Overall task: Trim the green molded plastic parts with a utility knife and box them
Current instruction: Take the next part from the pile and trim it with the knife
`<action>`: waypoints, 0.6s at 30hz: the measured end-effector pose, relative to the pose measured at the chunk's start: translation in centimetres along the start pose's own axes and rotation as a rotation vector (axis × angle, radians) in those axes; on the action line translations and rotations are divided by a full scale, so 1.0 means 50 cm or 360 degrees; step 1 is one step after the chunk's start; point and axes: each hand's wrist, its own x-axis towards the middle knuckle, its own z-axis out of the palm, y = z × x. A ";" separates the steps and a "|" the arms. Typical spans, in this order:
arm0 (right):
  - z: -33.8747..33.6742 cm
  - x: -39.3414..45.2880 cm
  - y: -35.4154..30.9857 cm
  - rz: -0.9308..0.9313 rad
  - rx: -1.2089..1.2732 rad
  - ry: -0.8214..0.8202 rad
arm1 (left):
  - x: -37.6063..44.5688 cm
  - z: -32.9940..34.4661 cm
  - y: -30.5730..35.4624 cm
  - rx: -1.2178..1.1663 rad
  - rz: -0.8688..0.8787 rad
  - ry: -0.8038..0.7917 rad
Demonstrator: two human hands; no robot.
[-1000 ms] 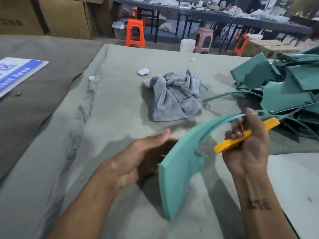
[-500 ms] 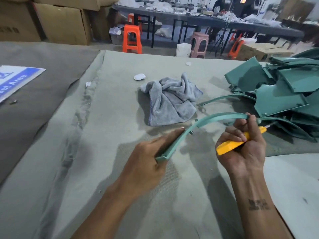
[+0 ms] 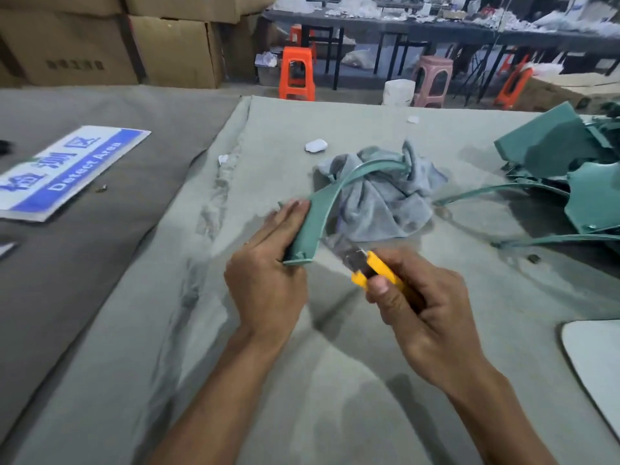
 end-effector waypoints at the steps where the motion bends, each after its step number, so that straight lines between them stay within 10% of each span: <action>1: 0.012 0.000 -0.003 -0.0041 -0.0009 -0.0015 | 0.000 0.000 0.003 0.0033 0.0018 -0.0040; 18: -0.019 0.003 0.046 -0.0107 -0.0275 0.0155 | -0.011 0.010 -0.009 0.0208 0.0341 -0.0107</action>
